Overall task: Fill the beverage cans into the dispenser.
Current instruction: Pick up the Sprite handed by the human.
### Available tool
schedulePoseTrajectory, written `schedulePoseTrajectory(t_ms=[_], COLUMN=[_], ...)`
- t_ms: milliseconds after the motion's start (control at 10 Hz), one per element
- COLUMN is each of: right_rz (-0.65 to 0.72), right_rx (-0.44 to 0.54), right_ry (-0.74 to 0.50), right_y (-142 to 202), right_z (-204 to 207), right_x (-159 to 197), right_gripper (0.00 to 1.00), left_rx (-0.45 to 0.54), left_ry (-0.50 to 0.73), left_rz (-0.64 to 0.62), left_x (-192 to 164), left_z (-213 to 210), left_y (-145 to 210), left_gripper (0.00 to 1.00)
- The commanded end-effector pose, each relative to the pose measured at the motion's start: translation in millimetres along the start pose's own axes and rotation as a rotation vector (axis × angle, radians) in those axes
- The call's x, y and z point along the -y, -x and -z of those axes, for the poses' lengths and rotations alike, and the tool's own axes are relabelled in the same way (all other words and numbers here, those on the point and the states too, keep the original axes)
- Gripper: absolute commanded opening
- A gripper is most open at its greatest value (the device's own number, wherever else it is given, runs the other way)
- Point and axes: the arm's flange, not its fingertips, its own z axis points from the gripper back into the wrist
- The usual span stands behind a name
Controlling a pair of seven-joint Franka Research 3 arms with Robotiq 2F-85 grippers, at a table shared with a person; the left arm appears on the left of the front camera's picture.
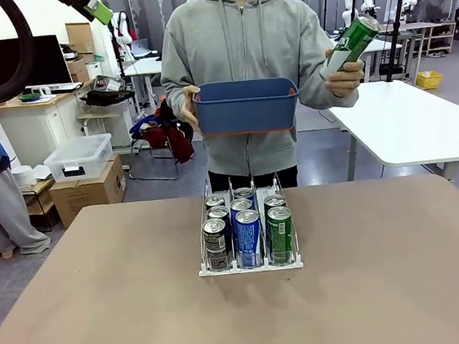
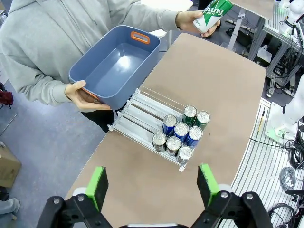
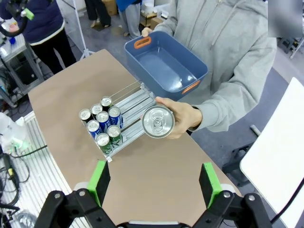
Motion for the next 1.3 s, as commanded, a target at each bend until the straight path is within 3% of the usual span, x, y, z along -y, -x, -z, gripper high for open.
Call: schedulePoseTrajectory(t_ms=[0, 700, 1200], right_rz=[-0.073, -0.044, -0.036], right_rx=[-0.052, -0.183, -0.201], right_ry=[-0.025, -0.030, -0.087], right_y=[-8, -31, -41], right_z=[16, 79, 110], right_x=[5, 18, 29], right_gripper=[1.00, 1.00, 1.00], left_rx=[0.004, 0.004, 0.004], left_ry=[0.014, 0.014, 0.014], left_rz=[0.005, 0.005, 0.005], left_x=[-1, -1, -1], left_z=[-1, -1, -1], left_y=[4, 4, 4], left_gripper=[1.00, 1.00, 1.00])
